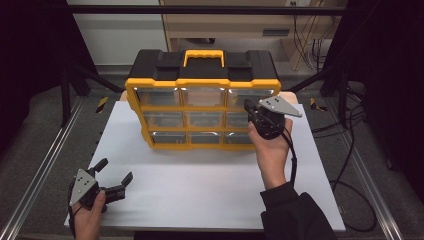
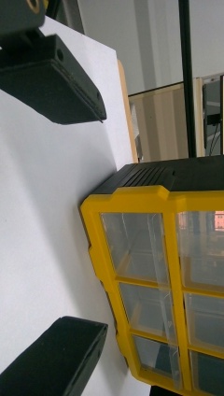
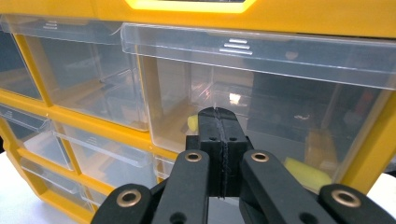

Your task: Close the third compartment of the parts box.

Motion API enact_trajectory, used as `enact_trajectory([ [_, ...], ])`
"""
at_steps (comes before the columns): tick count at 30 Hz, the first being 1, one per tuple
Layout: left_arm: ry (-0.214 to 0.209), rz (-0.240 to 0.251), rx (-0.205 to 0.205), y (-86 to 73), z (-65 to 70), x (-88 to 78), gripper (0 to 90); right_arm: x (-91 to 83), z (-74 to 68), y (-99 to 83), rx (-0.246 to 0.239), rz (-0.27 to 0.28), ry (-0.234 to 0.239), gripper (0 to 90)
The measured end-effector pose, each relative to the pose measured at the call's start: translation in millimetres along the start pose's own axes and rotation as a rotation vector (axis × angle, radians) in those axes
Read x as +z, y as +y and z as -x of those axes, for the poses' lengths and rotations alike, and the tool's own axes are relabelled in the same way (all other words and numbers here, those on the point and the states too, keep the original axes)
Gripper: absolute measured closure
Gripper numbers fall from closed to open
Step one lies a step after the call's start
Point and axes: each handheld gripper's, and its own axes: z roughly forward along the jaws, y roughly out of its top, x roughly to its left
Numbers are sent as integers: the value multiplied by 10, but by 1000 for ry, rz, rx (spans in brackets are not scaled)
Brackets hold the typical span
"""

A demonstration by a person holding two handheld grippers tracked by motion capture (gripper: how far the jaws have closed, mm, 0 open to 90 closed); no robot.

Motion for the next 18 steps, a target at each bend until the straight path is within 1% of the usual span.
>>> enact_trajectory([
  [10, 2, 1, 0, 0, -2, -1, 6, 31, 3, 6, -3, 4, -11, 900],
  [18, 5, 1, -2, -1, -6, -2, 6, 88, 21, 21, 6, 2, -13, 900],
])
